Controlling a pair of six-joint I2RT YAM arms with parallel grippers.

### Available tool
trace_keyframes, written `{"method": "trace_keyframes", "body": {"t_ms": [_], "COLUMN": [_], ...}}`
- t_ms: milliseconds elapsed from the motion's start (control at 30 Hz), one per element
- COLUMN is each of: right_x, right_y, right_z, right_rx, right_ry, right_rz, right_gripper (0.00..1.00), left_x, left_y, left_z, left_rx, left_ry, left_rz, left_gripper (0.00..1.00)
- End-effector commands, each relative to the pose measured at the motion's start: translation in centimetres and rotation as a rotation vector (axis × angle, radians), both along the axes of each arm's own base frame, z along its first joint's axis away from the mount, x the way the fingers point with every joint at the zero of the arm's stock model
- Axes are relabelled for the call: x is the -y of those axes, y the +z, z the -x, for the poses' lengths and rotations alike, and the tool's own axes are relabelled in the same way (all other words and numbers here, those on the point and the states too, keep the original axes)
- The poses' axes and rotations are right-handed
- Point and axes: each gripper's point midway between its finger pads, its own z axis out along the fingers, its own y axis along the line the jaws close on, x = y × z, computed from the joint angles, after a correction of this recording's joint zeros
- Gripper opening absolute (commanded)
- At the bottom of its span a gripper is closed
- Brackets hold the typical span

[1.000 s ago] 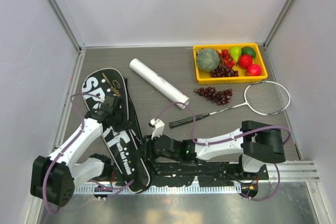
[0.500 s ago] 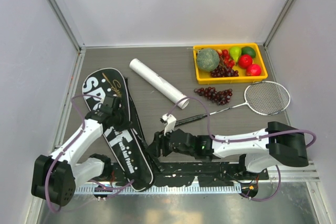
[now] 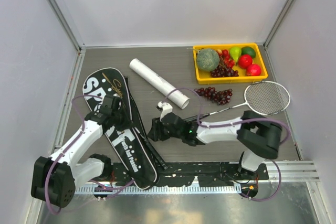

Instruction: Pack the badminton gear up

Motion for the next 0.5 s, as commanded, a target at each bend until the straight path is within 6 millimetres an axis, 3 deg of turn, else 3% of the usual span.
{"method": "trace_keyframes", "body": {"t_ms": [0,33,67,167,267,467], "right_x": [-4.4,-5.4,-5.7,-7.0,-7.2,-8.0], "right_y": [1.2,1.8,0.8,0.6,-0.9,-1.1], "right_z": [-3.3,-3.8,-4.0,-5.6,-7.1,-9.5], "right_rx": [0.064,0.067,0.061,0.098,0.125,0.190], "right_ry": [0.003,0.003,0.005,-0.029,-0.074,-0.097], "right_rz": [-0.018,-0.037,-0.019,-0.001,0.033,0.015], "right_gripper": [0.50,0.50,0.50,0.50,0.52,0.59], "left_x": [0.5,0.5,0.6,0.7,0.5,0.5], "left_y": [0.8,0.8,0.8,1.0,1.1,1.8], "left_z": [-0.6,-0.6,-0.6,-0.6,-0.5,-0.3], "left_rx": [0.051,0.048,0.049,0.057,0.064,0.103], "left_ry": [-0.011,-0.010,-0.013,-0.009,0.004,0.015], "left_rz": [0.031,0.034,0.041,0.048,0.050,0.070], "left_gripper": [0.00,0.00,0.00,0.00,0.00,0.00]}}
